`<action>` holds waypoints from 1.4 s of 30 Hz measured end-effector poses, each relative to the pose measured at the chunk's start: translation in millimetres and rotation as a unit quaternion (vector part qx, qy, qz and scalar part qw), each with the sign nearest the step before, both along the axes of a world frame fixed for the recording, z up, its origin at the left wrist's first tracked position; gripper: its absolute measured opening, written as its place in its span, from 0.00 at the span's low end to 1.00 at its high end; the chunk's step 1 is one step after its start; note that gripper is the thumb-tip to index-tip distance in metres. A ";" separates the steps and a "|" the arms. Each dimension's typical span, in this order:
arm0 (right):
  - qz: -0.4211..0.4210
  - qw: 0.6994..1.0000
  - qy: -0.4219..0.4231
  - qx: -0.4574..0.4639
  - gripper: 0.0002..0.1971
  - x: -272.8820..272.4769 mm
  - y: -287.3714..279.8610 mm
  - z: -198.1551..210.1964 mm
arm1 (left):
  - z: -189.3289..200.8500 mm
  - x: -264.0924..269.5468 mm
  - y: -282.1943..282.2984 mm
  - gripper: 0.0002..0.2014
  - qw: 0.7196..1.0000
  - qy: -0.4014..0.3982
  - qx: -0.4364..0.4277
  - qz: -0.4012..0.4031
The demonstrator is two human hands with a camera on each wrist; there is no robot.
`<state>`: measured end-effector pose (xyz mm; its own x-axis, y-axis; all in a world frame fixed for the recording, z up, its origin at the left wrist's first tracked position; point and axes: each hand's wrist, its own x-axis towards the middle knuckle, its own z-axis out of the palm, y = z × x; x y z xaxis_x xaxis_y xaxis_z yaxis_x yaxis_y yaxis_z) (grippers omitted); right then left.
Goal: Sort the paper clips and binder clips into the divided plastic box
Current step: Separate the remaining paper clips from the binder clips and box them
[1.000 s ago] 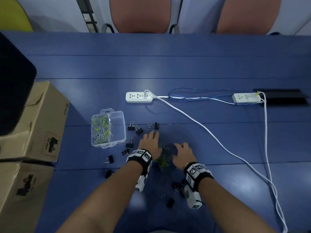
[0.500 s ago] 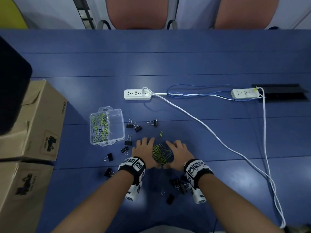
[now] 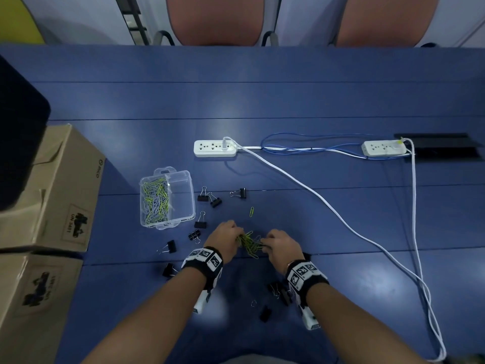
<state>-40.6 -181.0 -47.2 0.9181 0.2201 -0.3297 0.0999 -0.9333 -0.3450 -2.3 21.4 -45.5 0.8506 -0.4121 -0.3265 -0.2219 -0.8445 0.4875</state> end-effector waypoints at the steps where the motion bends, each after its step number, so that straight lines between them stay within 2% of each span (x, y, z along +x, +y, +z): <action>1: 0.002 1.000 -0.002 -0.003 0.12 0.1 0.8 -0.4 | 0.2 1.6 1.6 0.13 1.000 -0.004 0.008 -0.004; 7: 0.021 0.999 -0.005 -0.027 0.08 4.8 8.1 -0.7 | 3.2 9.7 4.4 0.10 0.998 -0.012 0.043 -0.033; 11: 0.025 0.999 0.011 -0.020 0.10 9.9 8.8 3.0 | 9.2 9.5 7.6 0.11 1.000 -0.008 0.001 0.003; 14: 0.016 1.000 0.023 -0.004 0.10 13.0 7.8 4.1 | 15.1 10.2 10.0 0.09 0.998 -0.001 -0.032 0.054; 20: -0.095 0.993 0.031 0.069 0.05 20.7 -2.6 8.6 | 27.0 11.3 13.4 0.08 0.984 -0.001 -0.096 0.153; 23: -0.135 0.984 0.021 0.114 0.07 25.4 -7.0 14.2 | 37.3 11.9 17.7 0.08 0.978 0.003 -0.117 0.175; 28: -0.187 0.965 0.003 0.184 0.05 38.1 -1.4 27.1 | 58.8 14.9 33.3 0.09 0.955 -0.011 -0.154 0.252; 31: -0.200 0.956 -0.004 0.217 0.04 44.9 13.9 35.8 | 69.4 23.3 55.5 0.12 0.936 -0.041 -0.176 0.301; 38: -0.158 0.958 -0.003 0.241 0.05 61.8 67.3 48.8 | 84.0 49.5 138.1 0.09 0.882 -0.123 -0.149 0.431; 42: -0.125 0.957 0.005 0.261 0.05 74.3 103.3 57.1 | 76.8 57.1 171.7 0.11 0.871 -0.118 -0.126 0.459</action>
<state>33.7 -77.6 9.9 0.9608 0.1315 -0.2441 -0.1096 -0.6286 -0.7700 54.8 193.1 31.3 0.8910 0.4441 -0.0944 0.3709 -0.5920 0.7156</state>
